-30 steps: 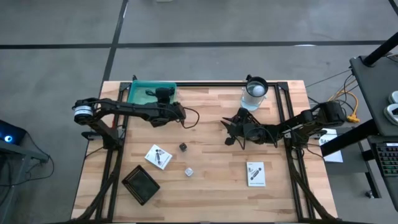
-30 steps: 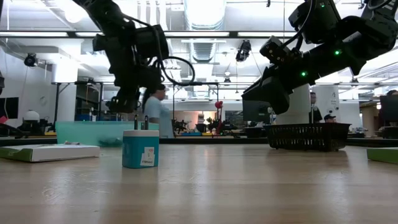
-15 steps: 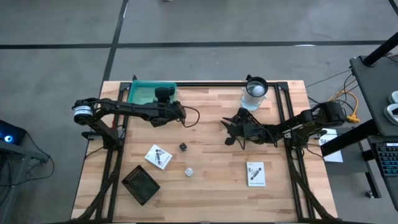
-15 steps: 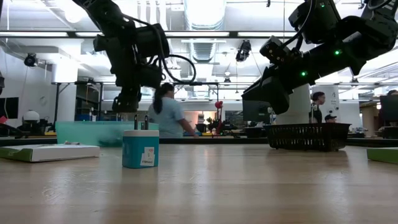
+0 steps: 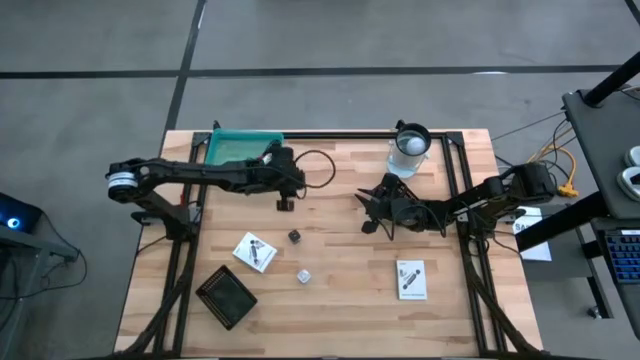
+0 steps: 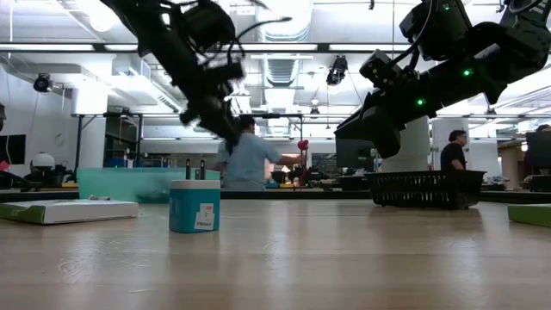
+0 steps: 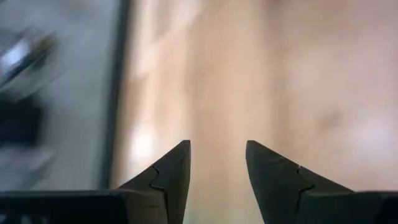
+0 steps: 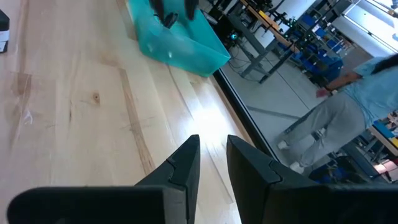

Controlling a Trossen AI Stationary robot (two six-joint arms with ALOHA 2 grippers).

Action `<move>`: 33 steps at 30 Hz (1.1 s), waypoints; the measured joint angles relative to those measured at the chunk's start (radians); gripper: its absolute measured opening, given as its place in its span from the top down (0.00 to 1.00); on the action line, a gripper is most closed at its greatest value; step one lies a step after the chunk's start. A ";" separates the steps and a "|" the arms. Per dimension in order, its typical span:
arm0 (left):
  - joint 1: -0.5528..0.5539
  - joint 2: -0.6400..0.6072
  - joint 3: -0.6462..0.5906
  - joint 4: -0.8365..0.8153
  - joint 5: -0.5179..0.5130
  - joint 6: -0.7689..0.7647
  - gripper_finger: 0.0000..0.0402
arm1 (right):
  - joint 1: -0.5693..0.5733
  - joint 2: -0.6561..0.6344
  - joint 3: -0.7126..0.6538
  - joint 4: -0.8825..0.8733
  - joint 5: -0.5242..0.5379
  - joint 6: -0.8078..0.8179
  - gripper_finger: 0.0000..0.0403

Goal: Pick and place items into bin
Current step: Put the black charger adapter into the top black bin

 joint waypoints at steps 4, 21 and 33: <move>-0.002 -0.047 0.002 0.010 0.305 0.020 0.65 | 0.000 0.000 0.000 0.000 0.000 0.001 0.83; -0.021 0.026 -0.003 0.127 0.631 -0.013 0.54 | 0.000 0.000 0.000 0.000 0.000 0.001 0.83; -0.118 0.036 -0.003 -0.019 0.531 -0.021 0.36 | 0.000 0.000 0.000 0.000 0.000 0.003 0.83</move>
